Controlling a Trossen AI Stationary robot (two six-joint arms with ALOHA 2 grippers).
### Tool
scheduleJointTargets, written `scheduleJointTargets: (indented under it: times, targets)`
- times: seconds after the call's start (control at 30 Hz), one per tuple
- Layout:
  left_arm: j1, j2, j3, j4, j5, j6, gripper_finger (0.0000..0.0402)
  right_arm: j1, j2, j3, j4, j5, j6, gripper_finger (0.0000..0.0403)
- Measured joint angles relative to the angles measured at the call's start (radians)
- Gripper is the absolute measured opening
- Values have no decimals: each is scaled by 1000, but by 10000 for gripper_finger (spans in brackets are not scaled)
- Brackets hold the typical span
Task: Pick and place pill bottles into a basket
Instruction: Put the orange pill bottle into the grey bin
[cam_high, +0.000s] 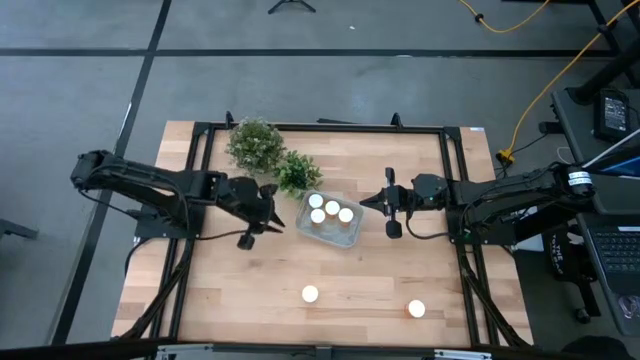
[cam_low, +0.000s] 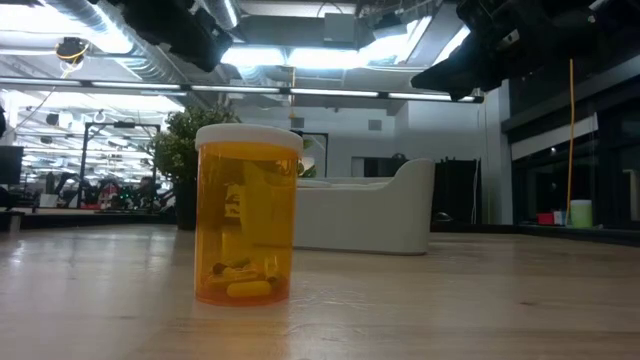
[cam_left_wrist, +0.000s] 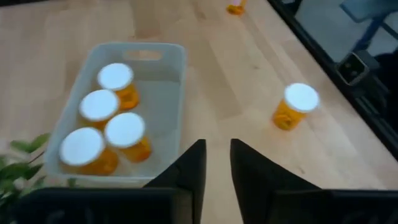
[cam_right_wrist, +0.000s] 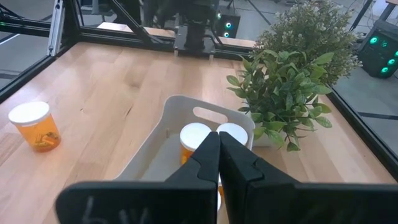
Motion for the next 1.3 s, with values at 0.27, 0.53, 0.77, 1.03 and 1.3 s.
scheduleJointTargets:
  times: [0.27, 0.53, 0.77, 1.03, 1.3]
  targets:
    - [-138, 48, 0, 101, -15, 6, 150, 0, 0, 0, -1, 0, 3, 10]
    - [-271, 132, 0, 166, -83, 1, 227, 0, 0, 0, 0, 0, 63, 10]
    - [-356, 195, 0, 229, -78, -14, 266, 0, 0, 0, 0, 0, 110, 10]
    - [-419, 294, 0, 333, -217, -39, 280, 0, 0, 0, 2, 0, 140, 10]
    - [-422, 407, 0, 419, -284, -142, 281, 32, 0, 0, 1, -1, 162, 10]
